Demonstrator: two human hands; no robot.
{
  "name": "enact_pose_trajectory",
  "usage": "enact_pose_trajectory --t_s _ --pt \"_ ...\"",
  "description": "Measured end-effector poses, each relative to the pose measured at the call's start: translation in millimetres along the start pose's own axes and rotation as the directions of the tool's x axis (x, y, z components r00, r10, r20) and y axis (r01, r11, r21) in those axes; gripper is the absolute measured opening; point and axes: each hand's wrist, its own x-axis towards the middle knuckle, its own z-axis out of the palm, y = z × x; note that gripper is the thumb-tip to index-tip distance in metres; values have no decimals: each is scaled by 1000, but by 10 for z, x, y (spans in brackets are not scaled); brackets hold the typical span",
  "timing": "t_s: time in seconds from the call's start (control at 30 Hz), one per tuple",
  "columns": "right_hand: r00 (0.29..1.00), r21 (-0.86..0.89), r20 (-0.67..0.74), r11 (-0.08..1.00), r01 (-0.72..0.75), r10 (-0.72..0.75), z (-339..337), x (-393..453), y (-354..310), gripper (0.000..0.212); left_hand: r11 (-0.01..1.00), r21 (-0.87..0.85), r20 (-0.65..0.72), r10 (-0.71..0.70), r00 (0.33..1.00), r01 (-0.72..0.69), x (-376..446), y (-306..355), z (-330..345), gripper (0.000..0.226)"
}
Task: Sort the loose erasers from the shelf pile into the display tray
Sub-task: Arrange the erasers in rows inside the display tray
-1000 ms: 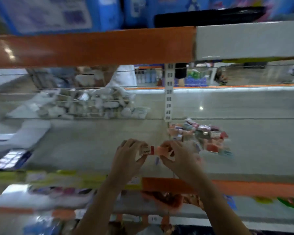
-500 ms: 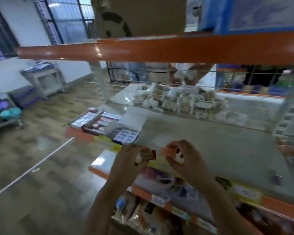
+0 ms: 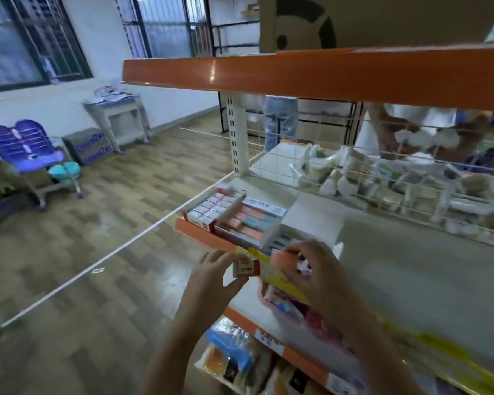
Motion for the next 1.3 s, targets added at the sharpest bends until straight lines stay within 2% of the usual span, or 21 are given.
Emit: enact_pose_trajectory --t_s 0.17,0.3,0.4,0.53,0.63,0.8,0.97,1.13,1.3 --pt "999 -116 40 992 39 -35 350 774 76 29 1000 2 -4 18 1000 -18 536 -530 -103 37" --pt "990 -221 141 975 29 2 553 1303 189 32 999 4 1 39 999 -39 964 -908 -99 39" --pt "972 -291 224 957 -3 71 684 1530 268 33 999 -10 27 31 999 -31 1248 -1085 -73 45" --pt "908 -405 362 913 -51 212 839 1652 322 32 999 -2 100 40 994 -40 1509 -1315 -9 38" --pt "879 -467 383 880 -82 285 936 1695 313 30 997 -15 140 81 987 -80 1687 -1467 53 36" --pt "886 -533 283 828 -173 367 1084 1701 184 33 978 -43 227 211 951 -206 1934 -1680 44 34" --pt "891 -568 132 770 -290 434 1230 1641 38 20 967 -99 311 256 915 -236 2214 -1919 44 34" --pt "848 -614 18 676 -409 530 1381 1579 -63 21 946 -129 354 323 878 -296 2388 -2053 123 36" --pt "821 -621 -69 620 -479 566 1462 1576 -118 22 926 -110 387 374 843 -360 2523 -2035 187 35"
